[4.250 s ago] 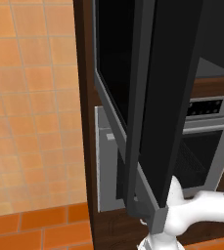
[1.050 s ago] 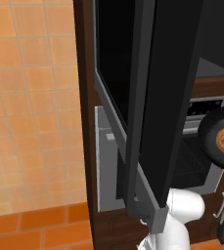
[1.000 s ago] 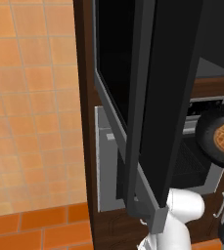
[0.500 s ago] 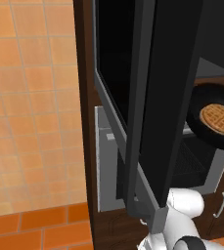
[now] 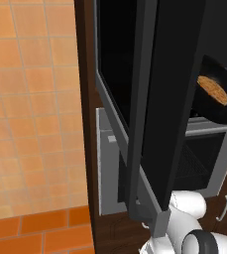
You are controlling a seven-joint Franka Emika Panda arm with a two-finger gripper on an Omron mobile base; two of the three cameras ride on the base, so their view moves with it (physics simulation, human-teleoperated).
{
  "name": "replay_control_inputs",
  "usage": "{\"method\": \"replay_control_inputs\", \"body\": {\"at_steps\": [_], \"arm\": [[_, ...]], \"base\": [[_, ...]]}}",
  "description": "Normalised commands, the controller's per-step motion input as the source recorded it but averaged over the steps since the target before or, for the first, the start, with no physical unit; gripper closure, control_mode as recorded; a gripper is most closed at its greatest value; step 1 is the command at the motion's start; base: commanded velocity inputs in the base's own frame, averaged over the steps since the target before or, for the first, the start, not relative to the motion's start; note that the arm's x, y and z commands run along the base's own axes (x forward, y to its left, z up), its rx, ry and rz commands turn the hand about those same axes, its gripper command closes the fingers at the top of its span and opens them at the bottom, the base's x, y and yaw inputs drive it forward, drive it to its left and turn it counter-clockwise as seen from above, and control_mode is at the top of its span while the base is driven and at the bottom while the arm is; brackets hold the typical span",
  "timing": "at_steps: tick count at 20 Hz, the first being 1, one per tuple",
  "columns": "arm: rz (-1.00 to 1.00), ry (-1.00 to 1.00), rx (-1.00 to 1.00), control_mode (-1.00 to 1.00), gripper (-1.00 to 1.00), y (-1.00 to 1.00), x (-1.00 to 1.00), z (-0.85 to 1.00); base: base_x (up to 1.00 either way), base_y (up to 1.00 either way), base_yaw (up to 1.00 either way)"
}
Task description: Open the microwave, place the bowl with waffle inside the microwave, then close the microwave door and turn it on.
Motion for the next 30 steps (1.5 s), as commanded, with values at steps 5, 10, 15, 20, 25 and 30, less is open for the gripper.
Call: {"method": "replay_control_inputs", "body": {"at_steps": [5, 10, 15, 20, 25, 30], "arm": [[0.0, -0.11, 0.26, -1.0, 1.0, 0.25, 0.74, 0.01], [-0.02, -0.11, 0.09, -1.0, 1.0, 0.28, 0.57, 0.01], [-0.11, 0.01, -0.04, -1.0, 1.0, 0.0, 0.38, 0.01], [-0.1, 0.0, 0.0, -1.0, 1.0, -0.06, 0.42, 0.13], [-0.07, 0.0, -0.15, -1.0, 1.0, 0.0, 0.69, 0.43], [-0.14, 0.0, -0.14, -1.0, 1.0, 0.0, 0.77, 0.07]], "base": [[0.0, 0.0, 0.0], [0.0, 0.0, 0.0], [0.0, 0.0, 0.0], [0.0, 0.0, 0.0], [0.0, 0.0, 0.0], [0.0, 0.0, 0.0]]}}
